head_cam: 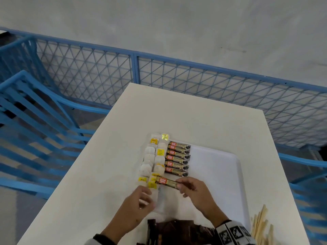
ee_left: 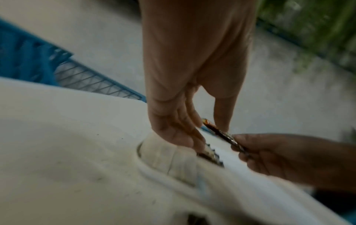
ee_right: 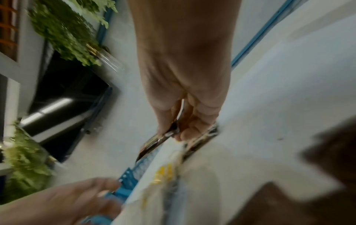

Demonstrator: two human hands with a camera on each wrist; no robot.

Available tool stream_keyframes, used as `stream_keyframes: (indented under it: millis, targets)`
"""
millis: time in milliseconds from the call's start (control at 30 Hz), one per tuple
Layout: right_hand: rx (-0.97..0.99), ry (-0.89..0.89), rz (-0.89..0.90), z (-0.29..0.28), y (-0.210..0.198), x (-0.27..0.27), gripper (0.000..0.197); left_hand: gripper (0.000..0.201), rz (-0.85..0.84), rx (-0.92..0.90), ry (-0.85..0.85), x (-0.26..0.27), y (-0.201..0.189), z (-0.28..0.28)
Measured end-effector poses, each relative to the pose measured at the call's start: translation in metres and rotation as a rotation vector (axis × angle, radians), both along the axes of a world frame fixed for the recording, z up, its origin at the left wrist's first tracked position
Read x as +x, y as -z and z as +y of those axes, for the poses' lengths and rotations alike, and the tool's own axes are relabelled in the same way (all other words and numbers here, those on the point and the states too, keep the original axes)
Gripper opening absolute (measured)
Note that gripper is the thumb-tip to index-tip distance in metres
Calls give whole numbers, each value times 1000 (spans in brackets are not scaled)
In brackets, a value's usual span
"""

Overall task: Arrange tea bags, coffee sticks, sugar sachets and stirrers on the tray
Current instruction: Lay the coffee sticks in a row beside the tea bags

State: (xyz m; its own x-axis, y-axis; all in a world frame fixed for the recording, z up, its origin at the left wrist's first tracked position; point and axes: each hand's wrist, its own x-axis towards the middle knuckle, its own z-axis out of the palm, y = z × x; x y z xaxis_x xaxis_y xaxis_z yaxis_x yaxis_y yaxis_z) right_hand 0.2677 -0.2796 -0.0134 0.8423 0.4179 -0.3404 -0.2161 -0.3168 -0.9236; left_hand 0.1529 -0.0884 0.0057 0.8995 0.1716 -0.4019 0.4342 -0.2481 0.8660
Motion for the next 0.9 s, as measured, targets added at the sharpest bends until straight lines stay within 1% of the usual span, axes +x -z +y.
stream_keyframes:
  millis: [100,200,267,333,433,600,667,733,800,833,867,900]
  targets:
    - [-91,113,-14,-13,16,11,19,25,64,120,224,-14,14,1]
    - [-173,120,-16,-17,25,21,16,33,68,225,423,-22,21,-2]
    - [-228,105,-23,-13,29,26,11,42,39,265,490,-25,26,-3]
    - [-267,126,-50,-6,32,29,13,46,10,305,510,-26,31,-3]
    - [-291,185,-75,4,33,30,23,43,-11,358,495,-28,37,-4]
    - [-347,196,-119,10,34,30,27,36,-30,415,490,-31,45,-2]
    - [-374,201,-163,9,31,29,28,33,-39,425,471,-32,49,0]
    - [-433,183,-248,10,24,25,29,32,-53,437,456,-34,51,2]
    - [-474,126,-361,10,14,16,23,27,-57,444,456,-35,52,2]
    - [-470,70,-417,10,8,9,18,24,-62,438,454,-35,51,2]
    - [-456,-18,-462,11,3,0,13,22,-71,428,445,-36,50,3]
    - [-439,-143,-490,11,-3,-9,10,22,-78,418,428,-36,49,4]
